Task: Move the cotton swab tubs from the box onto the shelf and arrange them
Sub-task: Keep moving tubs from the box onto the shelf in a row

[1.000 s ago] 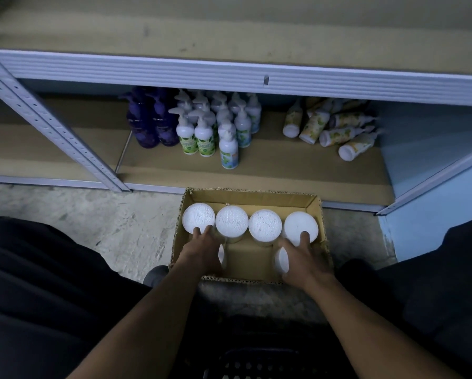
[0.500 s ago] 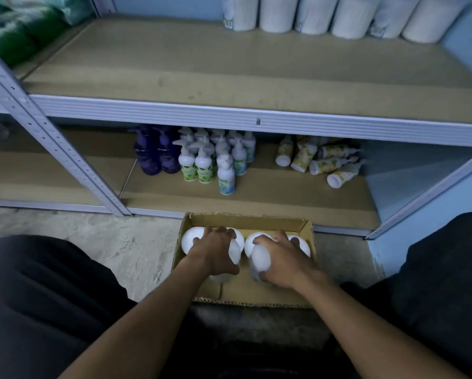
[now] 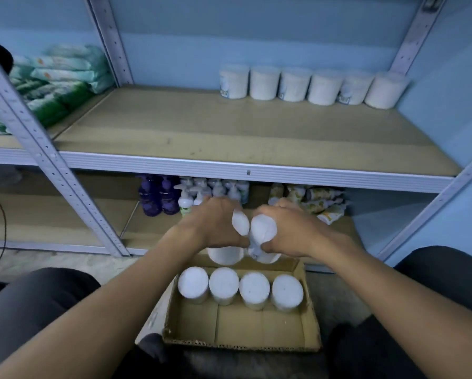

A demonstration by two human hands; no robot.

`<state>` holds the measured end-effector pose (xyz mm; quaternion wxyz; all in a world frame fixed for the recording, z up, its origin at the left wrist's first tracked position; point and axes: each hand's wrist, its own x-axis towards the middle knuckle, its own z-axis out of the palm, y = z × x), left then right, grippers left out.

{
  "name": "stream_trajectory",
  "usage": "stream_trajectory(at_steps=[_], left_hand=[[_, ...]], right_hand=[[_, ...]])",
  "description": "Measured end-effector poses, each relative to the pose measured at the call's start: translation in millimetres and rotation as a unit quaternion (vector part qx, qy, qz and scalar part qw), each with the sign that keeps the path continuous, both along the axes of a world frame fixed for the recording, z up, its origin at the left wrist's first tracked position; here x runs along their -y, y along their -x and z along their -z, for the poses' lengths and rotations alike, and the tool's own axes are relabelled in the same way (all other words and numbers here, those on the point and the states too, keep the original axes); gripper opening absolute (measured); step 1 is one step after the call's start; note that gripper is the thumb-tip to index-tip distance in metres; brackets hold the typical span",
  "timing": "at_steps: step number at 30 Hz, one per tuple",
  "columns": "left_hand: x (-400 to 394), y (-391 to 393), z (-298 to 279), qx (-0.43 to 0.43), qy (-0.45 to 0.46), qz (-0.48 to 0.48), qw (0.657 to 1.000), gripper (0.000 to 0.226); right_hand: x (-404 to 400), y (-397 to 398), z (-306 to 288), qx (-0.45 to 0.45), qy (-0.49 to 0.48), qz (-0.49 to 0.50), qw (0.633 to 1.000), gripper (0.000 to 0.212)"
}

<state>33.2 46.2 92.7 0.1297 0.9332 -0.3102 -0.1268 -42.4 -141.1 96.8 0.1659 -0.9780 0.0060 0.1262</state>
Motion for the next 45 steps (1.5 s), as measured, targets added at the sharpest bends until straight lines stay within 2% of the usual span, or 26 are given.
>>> stream_trajectory(at_steps=[4,8,13,18,20,24,28,32,35,42,45], left_hand=[[8,-9,-58,0.071,-0.004,0.022,0.997,0.075],[19,-20,-111,0.101,-0.008,0.022,0.995,0.056],[32,-35,-173,0.127,-0.016,0.03,0.991,0.07],[46,-54,-210,0.135,-0.047,0.019,0.99,0.072],[52,-60,-216,0.132,-0.062,0.012,0.989,0.073],[66,-73,-211,0.105,-0.095,0.018,0.99,0.066],[65,-90,-201,0.115,-0.084,-0.012,0.99,0.071],[64,-104,-199,0.108,-0.087,-0.029,0.99,0.069],[67,-109,-195,0.097,-0.086,-0.037,0.991,0.067],[74,-116,-180,0.079,-0.079,-0.039,0.993,0.064],[75,-118,-176,0.076,-0.077,-0.035,0.994,0.066]], right_hand=[[2,-13,-43,0.045,0.05,-0.022,0.997,0.061],[8,-27,-86,0.063,0.071,-0.016,0.995,0.062],[12,-40,-144,0.055,0.087,0.007,0.995,0.069],[16,-55,-187,0.007,0.066,0.027,0.997,0.042],[17,-67,-191,0.024,0.056,0.05,0.997,0.034],[18,-86,-177,0.086,0.059,0.079,0.991,0.034],[26,-99,-170,0.148,0.019,0.104,0.983,0.03],[37,-99,-173,0.236,-0.056,0.113,0.964,0.01],[41,-98,-163,0.301,-0.066,0.105,0.946,0.012],[51,-94,-126,0.357,-0.113,0.094,0.923,0.008],[56,-95,-118,0.346,-0.13,0.096,0.924,0.006]])
